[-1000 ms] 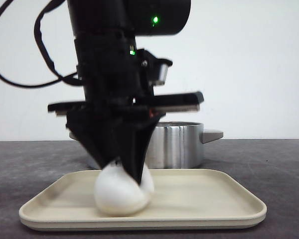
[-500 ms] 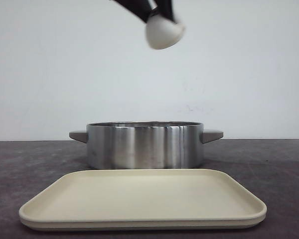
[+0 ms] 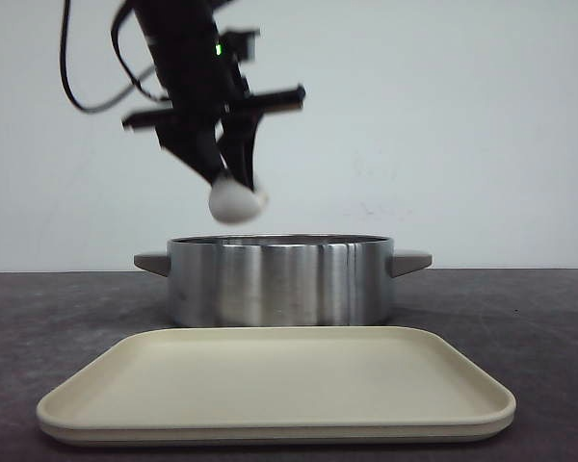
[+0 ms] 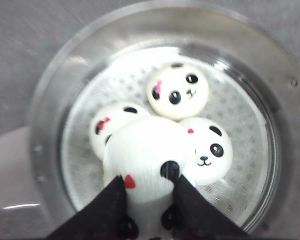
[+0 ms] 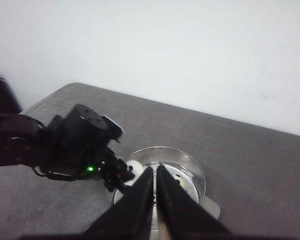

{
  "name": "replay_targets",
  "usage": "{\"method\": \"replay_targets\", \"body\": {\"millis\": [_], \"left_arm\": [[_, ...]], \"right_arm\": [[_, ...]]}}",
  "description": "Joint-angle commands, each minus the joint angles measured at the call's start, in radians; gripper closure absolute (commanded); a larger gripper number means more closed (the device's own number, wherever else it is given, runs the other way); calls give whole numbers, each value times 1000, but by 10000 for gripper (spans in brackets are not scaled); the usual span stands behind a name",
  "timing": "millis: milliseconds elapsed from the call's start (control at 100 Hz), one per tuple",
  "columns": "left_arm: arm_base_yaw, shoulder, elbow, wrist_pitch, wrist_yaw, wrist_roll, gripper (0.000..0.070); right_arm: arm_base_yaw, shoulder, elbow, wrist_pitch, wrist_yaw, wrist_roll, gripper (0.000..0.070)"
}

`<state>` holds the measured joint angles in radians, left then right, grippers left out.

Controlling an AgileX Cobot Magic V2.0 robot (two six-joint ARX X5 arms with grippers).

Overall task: Steam buns
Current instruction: 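Carry the bun with the left gripper into the pot and release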

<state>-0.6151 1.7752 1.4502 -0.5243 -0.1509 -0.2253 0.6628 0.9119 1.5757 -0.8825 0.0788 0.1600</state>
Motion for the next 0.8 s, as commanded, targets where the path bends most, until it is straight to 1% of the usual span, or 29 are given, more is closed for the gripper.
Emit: {"method": "replay_targets", "body": {"millis": [0,90,170,200,230,240,260,350,380,410,450,610,700,760,790], "left_arm": [[-6,43,22,18,18,-3,700],[-6,85,22,21,18,3,700],[-6,117,22,-2,24,3,700],[-6,128,22,-9,24,3,684],[-6,137,22,-16,24,-1,635],[-6,140,22,-19,24,-2,601],[-6,142,22,-21,24,-4,564],[-6,148,22,-25,20,-4,302],[-6,148,23,-21,19,-4,227],[-7,148,26,-18,19,-4,175],[-7,148,34,-18,19,-4,140],[-7,146,110,-43,20,-3,136],[-8,139,182,-97,19,-3,139],[-8,128,231,-139,16,-5,163],[-10,119,253,-154,13,-10,205]], "right_arm": [[8,8,18,4,1,-2,699],[8,8,18,3,1,-2,700],[8,8,18,-6,1,2,699],[8,8,18,-10,1,5,700],[8,8,18,-14,1,10,700],[8,8,18,-16,2,10,699],[8,8,18,-18,2,12,699],[8,8,18,-26,2,12,700],[8,8,18,-27,5,12,699],[8,8,18,-27,7,12,699],[8,8,18,-27,9,12,699],[8,8,18,-27,9,11,699],[8,9,18,-27,9,11,699],[8,9,17,-27,9,8,699],[8,9,17,-28,10,2,699]]}}
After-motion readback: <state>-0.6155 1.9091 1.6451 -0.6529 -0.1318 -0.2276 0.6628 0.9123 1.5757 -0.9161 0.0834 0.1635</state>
